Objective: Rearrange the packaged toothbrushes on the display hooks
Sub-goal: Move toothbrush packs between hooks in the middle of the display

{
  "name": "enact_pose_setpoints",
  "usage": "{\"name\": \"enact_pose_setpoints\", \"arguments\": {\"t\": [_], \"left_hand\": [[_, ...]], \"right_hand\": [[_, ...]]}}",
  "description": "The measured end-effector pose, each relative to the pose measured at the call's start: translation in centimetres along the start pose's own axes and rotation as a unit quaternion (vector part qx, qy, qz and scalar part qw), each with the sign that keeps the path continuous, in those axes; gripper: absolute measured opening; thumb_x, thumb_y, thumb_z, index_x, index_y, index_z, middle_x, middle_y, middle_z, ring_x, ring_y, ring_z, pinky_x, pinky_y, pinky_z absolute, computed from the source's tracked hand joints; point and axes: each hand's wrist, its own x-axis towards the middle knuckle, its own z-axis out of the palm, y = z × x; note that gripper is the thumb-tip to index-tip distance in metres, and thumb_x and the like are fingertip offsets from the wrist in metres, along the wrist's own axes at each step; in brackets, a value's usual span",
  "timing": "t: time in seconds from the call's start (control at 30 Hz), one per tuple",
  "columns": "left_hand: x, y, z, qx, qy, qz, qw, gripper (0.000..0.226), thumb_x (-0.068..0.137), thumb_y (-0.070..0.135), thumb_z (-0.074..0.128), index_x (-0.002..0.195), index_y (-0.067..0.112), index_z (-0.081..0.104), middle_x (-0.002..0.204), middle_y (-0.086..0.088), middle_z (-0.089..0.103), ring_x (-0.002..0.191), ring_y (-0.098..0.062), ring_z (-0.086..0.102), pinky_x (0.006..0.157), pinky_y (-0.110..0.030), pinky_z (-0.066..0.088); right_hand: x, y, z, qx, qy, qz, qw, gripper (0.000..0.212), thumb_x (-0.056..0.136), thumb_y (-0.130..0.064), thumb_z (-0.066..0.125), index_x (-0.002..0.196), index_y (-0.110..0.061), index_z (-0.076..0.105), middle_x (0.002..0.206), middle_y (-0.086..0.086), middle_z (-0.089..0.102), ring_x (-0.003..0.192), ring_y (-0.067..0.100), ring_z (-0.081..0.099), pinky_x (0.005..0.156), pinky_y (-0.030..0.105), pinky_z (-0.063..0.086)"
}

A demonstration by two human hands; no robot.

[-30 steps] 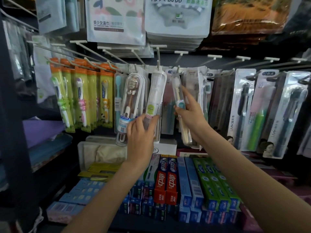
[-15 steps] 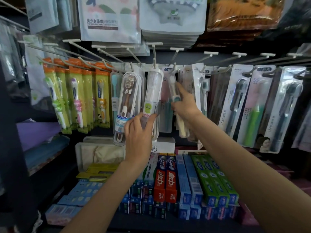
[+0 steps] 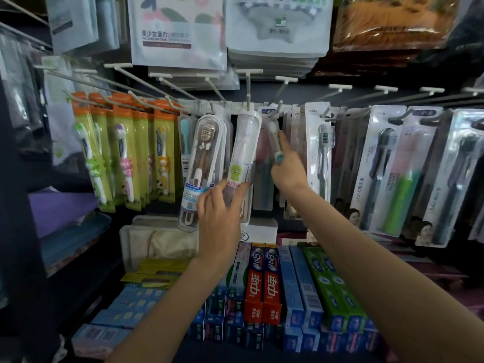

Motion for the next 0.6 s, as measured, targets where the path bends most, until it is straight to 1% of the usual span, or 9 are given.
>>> {"name": "enact_pose_setpoints", "arguments": {"t": [0.03,0.13,0.17,0.2,0.23,0.3,0.37,0.47,0.6], "left_hand": [[0.0,0.1,0.1,0.000,-0.002,-0.004,1.000,0.070,0.062,-0.003,0.078,0.123,0.021,0.056,0.116,-0.017,0.055,0.104,-0.040,0.049,0.084,-0.048,0.047],[0.0,0.2,0.1,-0.008,-0.010,-0.010,1.000,0.068,0.064,-0.001,0.078,0.123,0.023,0.055,0.117,-0.017,0.053,0.106,-0.039,0.044,0.083,-0.049,0.047],[0.0,0.2,0.1,-0.016,-0.014,-0.012,1.000,0.067,0.065,-0.001,0.078,0.124,0.023,0.055,0.118,-0.017,0.053,0.107,-0.040,0.044,0.082,-0.050,0.047],[0.1,0.2,0.1,-0.021,-0.017,-0.015,1.000,0.067,0.066,-0.001,0.077,0.124,0.024,0.054,0.119,-0.017,0.052,0.108,-0.040,0.043,0.082,-0.051,0.047],[0.1,0.1,0.1,-0.024,-0.019,-0.017,0.999,0.067,0.066,-0.002,0.077,0.124,0.025,0.054,0.120,-0.017,0.052,0.109,-0.040,0.041,0.081,-0.051,0.047],[0.1,0.1,-0.1,-0.030,-0.027,-0.022,0.999,0.067,0.068,-0.003,0.075,0.124,0.026,0.052,0.121,-0.016,0.051,0.110,-0.038,0.038,0.081,-0.051,0.047],[0.1,0.1,-0.3,-0.033,-0.033,-0.027,0.999,0.066,0.070,-0.002,0.074,0.126,0.026,0.052,0.123,-0.016,0.050,0.112,-0.040,0.039,0.082,-0.050,0.047],[0.1,0.0,-0.8,-0.035,-0.039,-0.028,0.998,0.068,0.071,-0.004,0.072,0.128,0.026,0.051,0.125,-0.016,0.049,0.113,-0.042,0.041,0.085,-0.049,0.045],[0.1,-0.3,-1.1,-0.030,-0.040,-0.027,0.998,0.074,0.066,-0.011,0.071,0.127,0.028,0.052,0.124,-0.014,0.049,0.112,-0.041,0.043,0.087,-0.048,0.044]], "right_hand": [[0.2,0.0,0.0,-0.004,0.001,-0.003,1.000,0.075,0.088,0.013,0.034,0.149,-0.025,0.011,0.147,0.011,0.034,0.070,0.014,0.055,0.055,0.020,0.049],[0.7,0.3,0.1,0.036,-0.011,0.003,0.999,0.069,0.091,0.010,0.036,0.148,-0.024,0.016,0.148,0.007,0.034,0.082,0.008,0.052,0.061,0.006,0.045],[0.8,0.5,0.3,0.072,-0.017,0.015,0.997,0.068,0.092,0.008,0.038,0.148,-0.025,0.018,0.145,0.007,0.038,0.089,0.010,0.053,0.071,0.008,0.046],[0.8,0.6,0.4,0.116,-0.021,0.032,0.993,0.067,0.092,0.007,0.040,0.147,-0.027,0.021,0.141,0.008,0.043,0.096,0.013,0.054,0.081,0.017,0.049],[0.7,0.8,0.7,0.156,-0.020,0.047,0.986,0.068,0.091,0.007,0.043,0.146,-0.028,0.023,0.135,0.009,0.048,0.098,0.015,0.055,0.085,0.024,0.051],[0.4,0.9,1.1,0.201,-0.016,0.057,0.978,0.070,0.090,0.005,0.048,0.145,-0.030,0.024,0.131,0.011,0.052,0.103,0.017,0.057,0.084,0.026,0.051],[-0.4,1.0,1.7,0.211,-0.022,0.049,0.976,0.074,0.089,0.005,0.051,0.146,-0.029,0.019,0.132,0.009,0.051,0.110,0.018,0.055,0.086,0.024,0.050],[-2.4,1.8,2.4,0.174,-0.015,0.037,0.984,0.073,0.089,0.006,0.048,0.147,-0.027,0.018,0.126,0.004,0.052,0.102,0.012,0.052,0.079,0.019,0.047],[-4.1,3.5,2.6,0.152,-0.002,0.038,0.988,0.066,0.092,0.003,0.042,0.144,-0.033,0.022,0.125,0.006,0.054,0.102,0.022,0.055,0.092,0.042,0.049]]}}
